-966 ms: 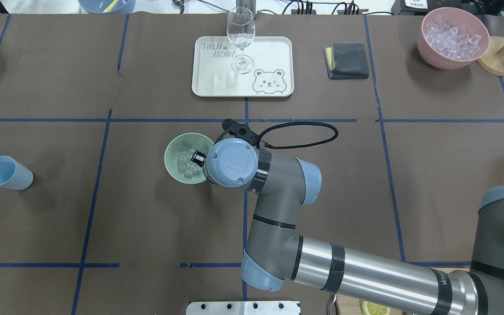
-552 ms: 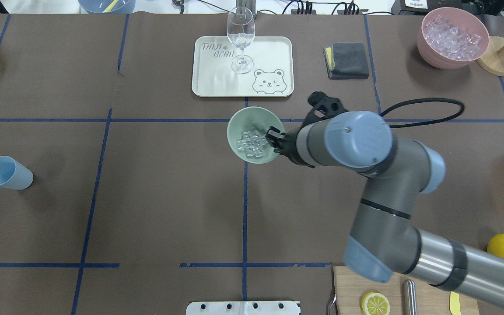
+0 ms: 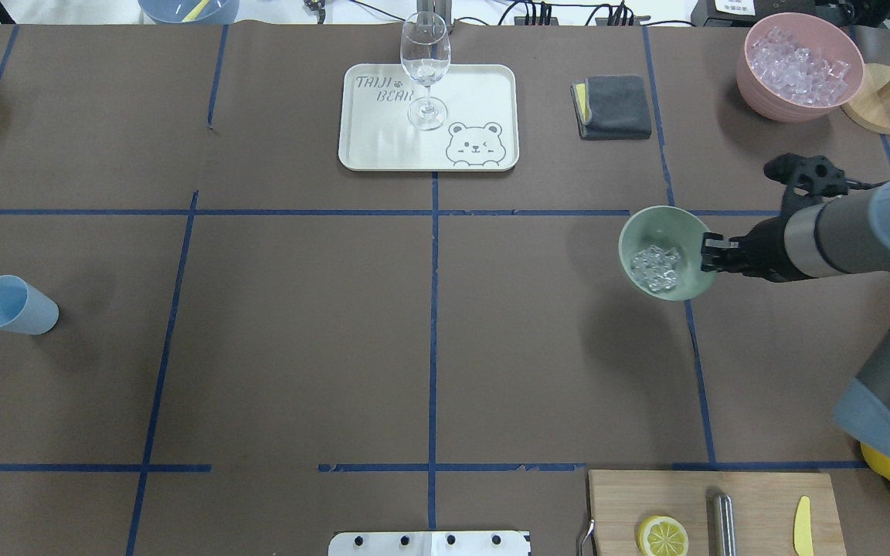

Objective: Pour ice into bowl

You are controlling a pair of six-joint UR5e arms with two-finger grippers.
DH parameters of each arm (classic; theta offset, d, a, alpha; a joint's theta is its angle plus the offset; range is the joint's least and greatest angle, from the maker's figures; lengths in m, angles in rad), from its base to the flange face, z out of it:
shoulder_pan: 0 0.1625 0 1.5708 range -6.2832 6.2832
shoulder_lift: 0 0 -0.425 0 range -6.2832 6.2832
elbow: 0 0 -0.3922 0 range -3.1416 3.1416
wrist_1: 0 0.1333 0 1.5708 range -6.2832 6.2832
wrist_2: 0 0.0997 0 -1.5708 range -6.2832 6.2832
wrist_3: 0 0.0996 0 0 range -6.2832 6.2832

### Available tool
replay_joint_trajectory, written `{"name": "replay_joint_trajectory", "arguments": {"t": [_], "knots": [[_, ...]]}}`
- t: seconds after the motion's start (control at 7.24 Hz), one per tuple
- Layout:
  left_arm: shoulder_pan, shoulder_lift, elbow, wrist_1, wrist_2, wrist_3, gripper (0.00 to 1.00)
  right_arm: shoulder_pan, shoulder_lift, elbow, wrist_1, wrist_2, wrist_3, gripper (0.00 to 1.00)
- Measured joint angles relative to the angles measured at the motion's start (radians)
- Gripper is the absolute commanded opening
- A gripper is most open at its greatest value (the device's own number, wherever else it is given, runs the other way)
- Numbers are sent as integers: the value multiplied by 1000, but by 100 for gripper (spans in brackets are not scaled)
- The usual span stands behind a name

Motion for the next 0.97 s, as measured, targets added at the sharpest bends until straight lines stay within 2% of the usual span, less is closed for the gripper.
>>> {"name": "replay_joint_trajectory", "arguments": {"t": [0.14, 0.41, 0.97], "knots": [[2, -1, -1, 0, -1, -1, 100, 68, -66, -50, 88, 80, -85, 0], [3, -1, -2, 0, -3, -1, 100, 136, -136, -142, 200, 151, -196, 0], [4, -1, -4, -1, -5, -1, 100, 143, -159, -177, 228, 194, -218, 0]]}}
